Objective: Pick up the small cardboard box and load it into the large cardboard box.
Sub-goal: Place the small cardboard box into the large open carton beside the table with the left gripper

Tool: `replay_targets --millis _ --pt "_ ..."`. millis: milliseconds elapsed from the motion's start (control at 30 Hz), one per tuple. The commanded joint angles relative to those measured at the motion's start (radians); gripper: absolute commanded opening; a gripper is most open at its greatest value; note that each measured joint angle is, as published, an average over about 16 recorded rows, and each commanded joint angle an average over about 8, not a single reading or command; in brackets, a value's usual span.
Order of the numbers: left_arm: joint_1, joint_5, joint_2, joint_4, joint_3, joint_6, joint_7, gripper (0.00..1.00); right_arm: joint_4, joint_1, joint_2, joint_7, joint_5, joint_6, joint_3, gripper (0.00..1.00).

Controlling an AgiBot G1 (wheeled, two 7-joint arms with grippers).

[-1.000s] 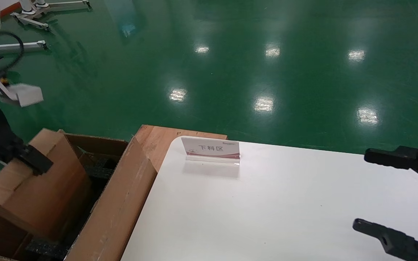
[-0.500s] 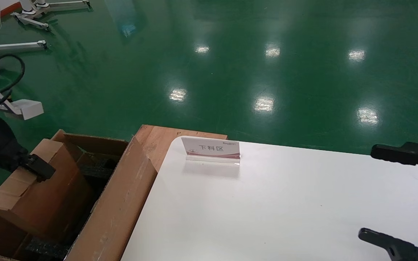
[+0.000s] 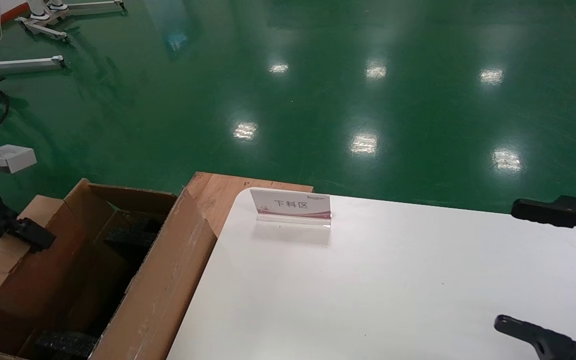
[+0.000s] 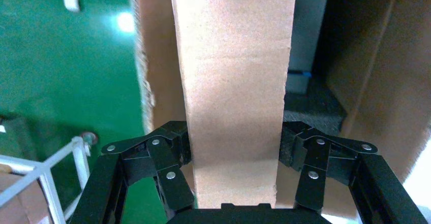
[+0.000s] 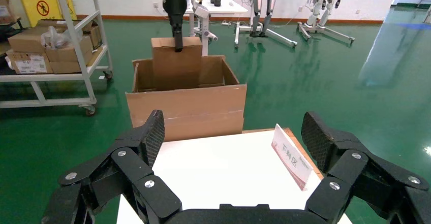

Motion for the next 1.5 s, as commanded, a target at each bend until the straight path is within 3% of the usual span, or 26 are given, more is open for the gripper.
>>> replay_targets --millis 33,500,967,1400,1500 --pt "0.018 -0.006 -0.002 0.032 -0.005 -0.008 0.018 0.00 0.000 0.000 0.000 0.000 0.000 0.000 0.000 1.00" --pt "0.157 -0.063 0.027 0.203 -0.043 -0.002 0.085 0.00 0.000 0.000 0.000 0.000 0.001 0.000 -0.001 1.00" --pt "0.285 -0.089 0.055 0.304 -0.058 -0.006 0.087 0.00 0.000 0.000 0.001 -0.001 0.001 0.001 -0.002 1.00" --pt "0.392 -0.112 0.060 0.370 -0.073 -0.123 0.075 0.00 0.000 0.001 0.001 -0.001 0.002 0.001 -0.002 1.00" --pt "0.414 -0.118 0.058 0.377 -0.078 -0.155 0.075 0.08 0.000 0.000 0.001 -0.001 0.002 0.001 -0.003 1.00"
